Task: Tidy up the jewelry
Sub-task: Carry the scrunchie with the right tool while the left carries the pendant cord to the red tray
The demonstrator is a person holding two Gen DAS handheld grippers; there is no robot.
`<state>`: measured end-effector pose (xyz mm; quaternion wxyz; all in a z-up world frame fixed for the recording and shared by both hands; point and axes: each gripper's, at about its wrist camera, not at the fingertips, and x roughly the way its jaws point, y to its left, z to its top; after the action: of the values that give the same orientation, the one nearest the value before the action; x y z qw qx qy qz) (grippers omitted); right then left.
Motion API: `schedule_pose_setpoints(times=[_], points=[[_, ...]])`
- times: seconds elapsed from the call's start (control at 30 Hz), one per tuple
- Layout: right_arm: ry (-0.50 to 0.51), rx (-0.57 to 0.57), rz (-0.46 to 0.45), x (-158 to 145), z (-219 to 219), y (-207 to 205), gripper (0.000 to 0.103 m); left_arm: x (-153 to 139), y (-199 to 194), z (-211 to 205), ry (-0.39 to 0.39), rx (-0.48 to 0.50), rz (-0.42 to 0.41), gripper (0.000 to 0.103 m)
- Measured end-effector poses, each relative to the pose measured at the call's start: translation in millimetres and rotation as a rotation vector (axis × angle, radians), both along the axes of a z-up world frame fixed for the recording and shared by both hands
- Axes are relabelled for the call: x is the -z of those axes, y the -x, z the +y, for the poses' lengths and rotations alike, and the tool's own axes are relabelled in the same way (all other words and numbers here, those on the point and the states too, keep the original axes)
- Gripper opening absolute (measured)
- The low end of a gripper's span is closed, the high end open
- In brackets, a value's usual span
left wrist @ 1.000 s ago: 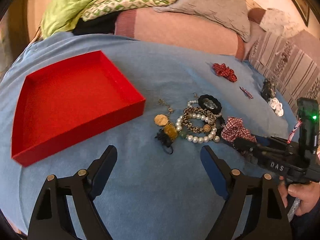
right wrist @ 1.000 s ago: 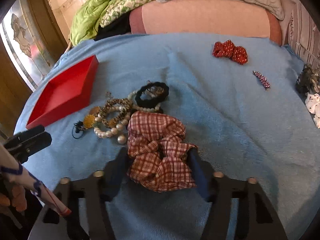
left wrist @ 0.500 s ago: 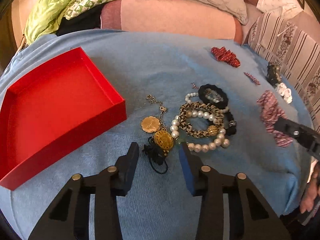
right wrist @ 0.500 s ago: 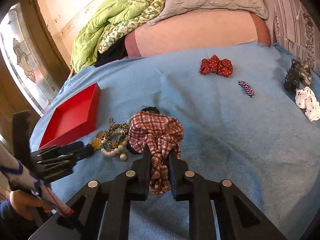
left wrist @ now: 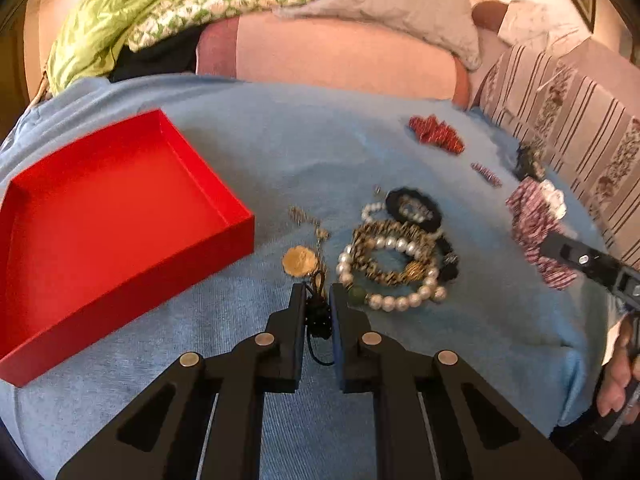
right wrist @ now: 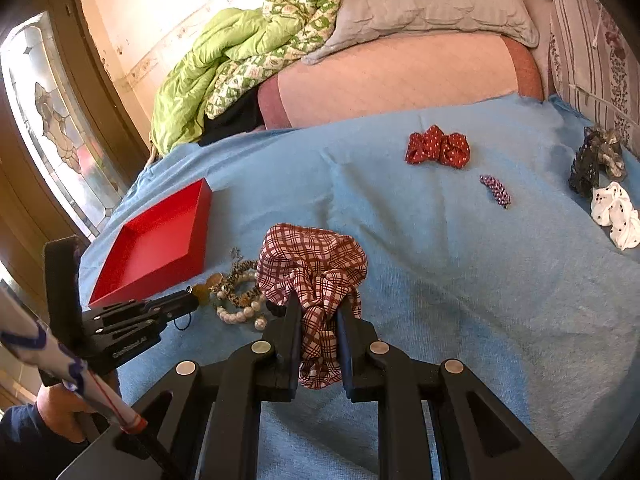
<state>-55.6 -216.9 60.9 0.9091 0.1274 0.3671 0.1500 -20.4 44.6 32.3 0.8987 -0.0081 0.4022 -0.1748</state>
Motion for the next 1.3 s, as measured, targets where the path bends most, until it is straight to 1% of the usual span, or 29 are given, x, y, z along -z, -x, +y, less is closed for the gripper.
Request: schedule_pose_setpoints(times=[0.13, 0.3, 0.47, 0.57, 0.9, 1.1, 1.3], points=[[-0.004, -0.007, -0.021, -5, 2, 2, 0.017, -15, 5, 9, 0.045, -0.01, -0.044, 0.011], [0.001, -0.019, -0.036, -7, 6, 4, 0.017, -27, 6, 21, 0.09, -0.029, -0.069, 0.011], [0.004, -0.046, -0.058, -9, 12, 4, 0.017, -36, 8, 24, 0.061, -0.045, -0.111, 0.011], [0.01, -0.062, -0.066, -10, 19, 4, 0.017, -39, 10, 25, 0.054, -0.044, -0.121, 0.011], [0.011, -0.109, -0.073, -15, 41, 2, 0.017, -49, 9, 39, 0.074, -0.074, -0.126, 0.011], [-0.025, -0.17, -0.07, -26, 62, -3, 0.017, -60, 2, 59, 0.083, -0.123, -0.134, 0.011], [-0.037, -0.235, -0.053, -39, 97, -22, 0.017, -71, -21, 95, 0.089, -0.211, -0.131, 0.011]])
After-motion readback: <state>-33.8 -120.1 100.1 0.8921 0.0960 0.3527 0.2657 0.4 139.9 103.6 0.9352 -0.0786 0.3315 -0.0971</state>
